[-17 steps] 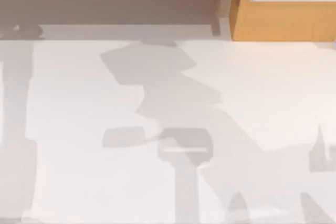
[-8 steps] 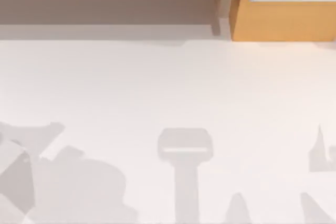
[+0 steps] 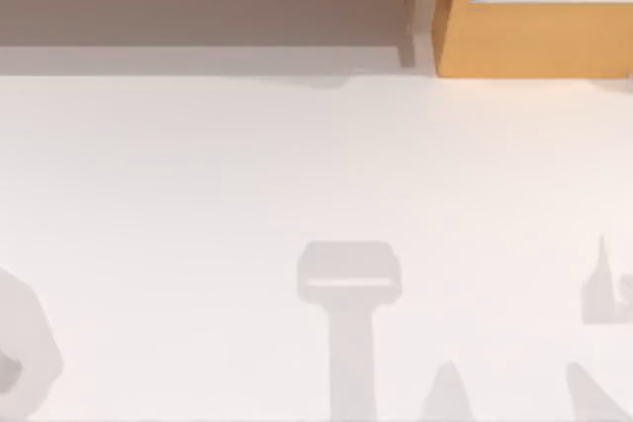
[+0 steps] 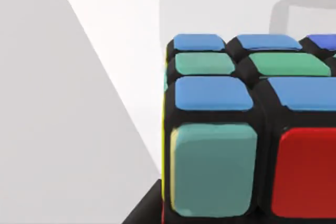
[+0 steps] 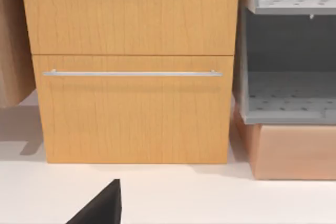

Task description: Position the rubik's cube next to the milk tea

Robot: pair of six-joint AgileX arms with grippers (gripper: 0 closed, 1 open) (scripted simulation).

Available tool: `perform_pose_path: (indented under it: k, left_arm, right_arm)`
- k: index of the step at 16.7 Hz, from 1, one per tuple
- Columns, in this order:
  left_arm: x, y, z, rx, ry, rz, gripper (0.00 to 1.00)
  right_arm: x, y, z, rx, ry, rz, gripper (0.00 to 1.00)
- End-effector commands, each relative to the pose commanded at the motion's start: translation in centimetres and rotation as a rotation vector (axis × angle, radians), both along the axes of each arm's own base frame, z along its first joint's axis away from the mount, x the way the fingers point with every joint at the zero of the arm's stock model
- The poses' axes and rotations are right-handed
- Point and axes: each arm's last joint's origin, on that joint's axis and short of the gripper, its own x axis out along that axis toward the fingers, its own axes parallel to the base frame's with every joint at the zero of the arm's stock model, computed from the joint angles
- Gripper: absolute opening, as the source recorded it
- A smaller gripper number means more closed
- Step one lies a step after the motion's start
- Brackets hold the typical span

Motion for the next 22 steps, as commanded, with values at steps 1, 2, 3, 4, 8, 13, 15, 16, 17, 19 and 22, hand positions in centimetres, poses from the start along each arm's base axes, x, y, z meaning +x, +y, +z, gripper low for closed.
perform_pose_path:
  k: [1, 2, 3, 4, 8, 13, 15, 16, 17, 19, 22]
  left_arm:
    - [-0.8, 0.1, -0.6, -0.04, 0.018, 0.106, 0.0]
    - [-1.4, 0.2, -1.0, -0.073, 0.035, 0.194, 0.0]
    - [-2.0, 0.2, -1.4, -0.1, 0.051, 0.272, 0.0]
    - [-2.5, 0.3, -1.8, -0.122, 0.065, 0.34, 0.0]
    - [-3.5, 0.2, -2.3, -0.16, 0.092, 0.462, 0.0]
    - [-3.3, 0.2, -2.2, -0.155, 0.088, 0.455, 0.0]
    - [-3.4, 0.3, -2.2, -0.149, 0.084, 0.458, 0.0]
    - [-3.6, 0.4, -2.1, -0.138, 0.076, 0.466, 0.0]
    - [-3.8, 0.6, -2.0, -0.123, 0.066, 0.477, 0.0]
    - [-4.3, 1.2, -1.7, -0.082, 0.038, 0.506, 0.0]
    - [-5.1, 1.9, -1.1, -0.017, -0.005, 0.551, 0.0]
  right_arm:
    - [0.0, 0.0, 0.0, 0.0, 0.0, 0.0, 1.0]
    - [0.0, 0.0, 0.0, 0.0, 0.0, 0.0, 1.0]
    - [0.0, 0.0, 0.0, 0.0, 0.0, 0.0, 1.0]
    - [0.0, 0.0, 0.0, 0.0, 0.0, 0.0, 1.0]
    - [0.0, 0.0, 0.0, 0.0, 0.0, 0.0, 1.0]
    - [0.0, 0.0, 0.0, 0.0, 0.0, 0.0, 1.0]
    - [0.0, 0.0, 0.0, 0.0, 0.0, 0.0, 1.0]
    - [0.0, 0.0, 0.0, 0.0, 0.0, 0.0, 1.0]
    - [0.0, 0.0, 0.0, 0.0, 0.0, 0.0, 1.0]
    - [0.0, 0.0, 0.0, 0.0, 0.0, 0.0, 1.0]
    - [0.0, 0.0, 0.0, 0.0, 0.0, 0.0, 1.0]
